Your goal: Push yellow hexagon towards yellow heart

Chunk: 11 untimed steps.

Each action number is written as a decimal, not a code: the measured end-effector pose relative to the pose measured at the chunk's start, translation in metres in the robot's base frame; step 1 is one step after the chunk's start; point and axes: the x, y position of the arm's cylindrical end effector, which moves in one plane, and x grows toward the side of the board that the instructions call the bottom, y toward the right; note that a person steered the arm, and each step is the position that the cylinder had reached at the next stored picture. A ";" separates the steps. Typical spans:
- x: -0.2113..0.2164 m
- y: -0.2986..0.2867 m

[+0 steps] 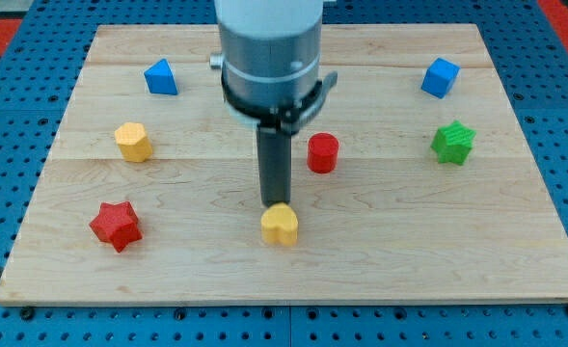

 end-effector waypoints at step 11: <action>-0.063 -0.084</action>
